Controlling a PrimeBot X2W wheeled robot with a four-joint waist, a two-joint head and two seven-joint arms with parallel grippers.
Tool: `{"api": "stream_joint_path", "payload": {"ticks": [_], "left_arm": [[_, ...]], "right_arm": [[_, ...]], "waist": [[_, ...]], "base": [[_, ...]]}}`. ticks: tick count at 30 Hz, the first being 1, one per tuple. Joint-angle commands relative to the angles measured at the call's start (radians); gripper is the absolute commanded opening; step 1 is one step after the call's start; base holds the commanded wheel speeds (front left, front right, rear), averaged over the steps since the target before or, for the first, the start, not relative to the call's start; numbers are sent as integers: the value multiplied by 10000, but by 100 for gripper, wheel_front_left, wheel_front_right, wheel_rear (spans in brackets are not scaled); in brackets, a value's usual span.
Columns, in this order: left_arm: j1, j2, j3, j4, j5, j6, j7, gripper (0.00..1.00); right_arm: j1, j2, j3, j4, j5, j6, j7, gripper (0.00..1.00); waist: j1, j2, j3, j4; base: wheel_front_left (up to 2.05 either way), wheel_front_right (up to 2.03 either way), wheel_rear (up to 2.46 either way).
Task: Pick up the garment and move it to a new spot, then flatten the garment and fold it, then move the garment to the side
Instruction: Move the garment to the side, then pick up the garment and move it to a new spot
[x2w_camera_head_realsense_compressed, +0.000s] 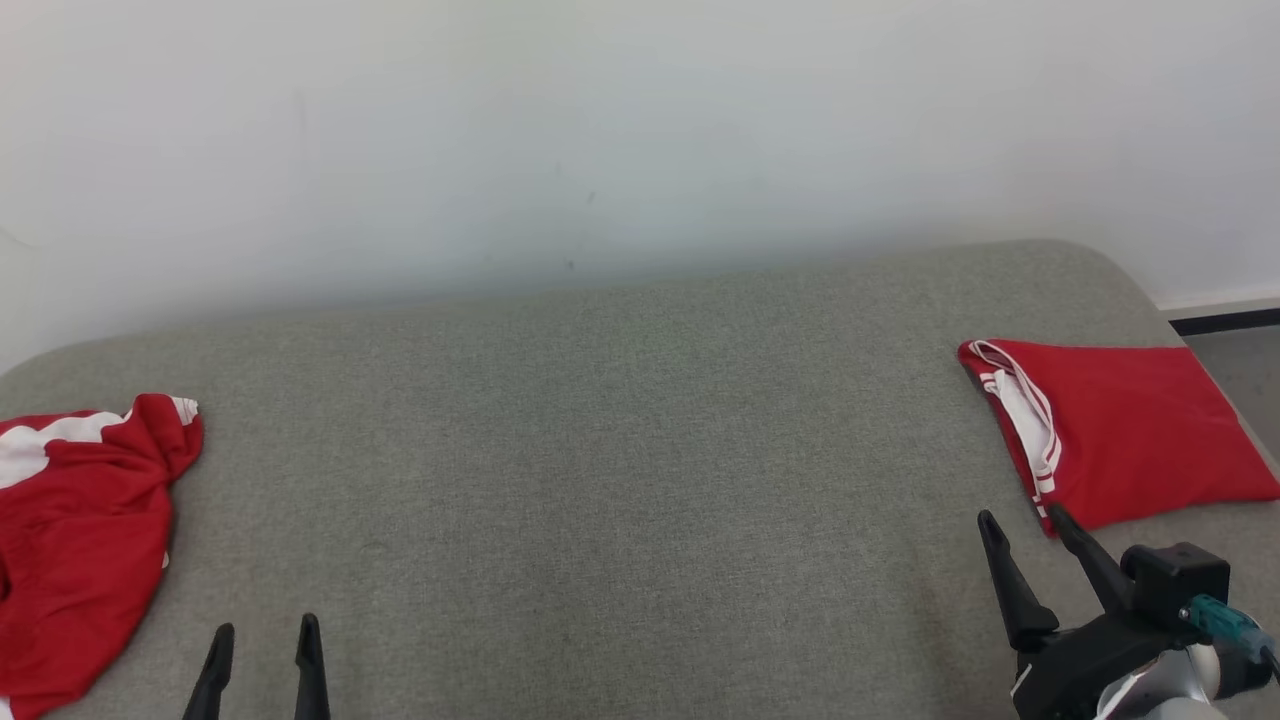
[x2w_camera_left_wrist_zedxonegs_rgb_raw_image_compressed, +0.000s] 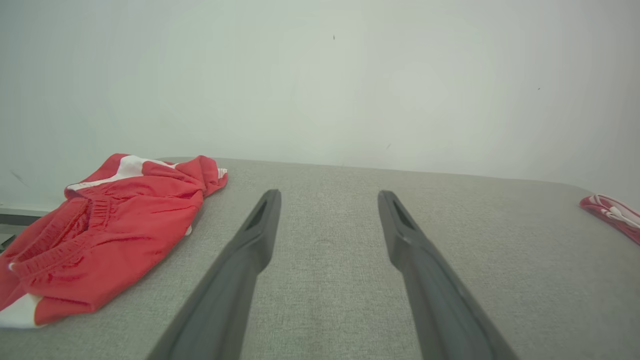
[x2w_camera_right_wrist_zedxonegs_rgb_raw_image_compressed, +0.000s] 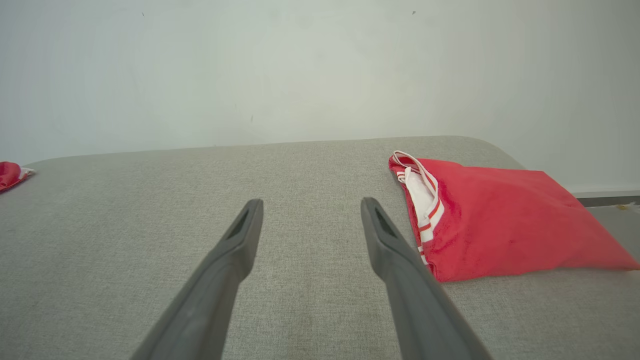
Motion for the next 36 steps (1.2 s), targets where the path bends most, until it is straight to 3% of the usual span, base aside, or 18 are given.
{"api": "stream_joint_path", "payload": {"ticks": [1, 9, 30, 36], "left_arm": [[52, -16, -2, 42, 27, -38, 0, 100], [112, -36, -150, 594, -80, 76, -2, 100], [102, -42, -159, 457, -90, 286, -2, 100], [83, -39, -53, 458, -150, 378, 0, 100]], "right_arm": [[128, 46, -29, -1, 18, -29, -36, 100], [584, 253, -392, -281, -257, -29, 40, 100], [782, 359, -451, -749, -185, -29, 196, 100], [787, 364, -368, -743, -191, -29, 199, 100]], "waist": [[1, 1, -98, 109], [1, 1, -182, 116], [1, 1, -152, 306], [1, 1, -224, 652]], "base": [[0, 0, 0], [0, 0, 0], [0, 0, 0], [0, 0, 0]]}}
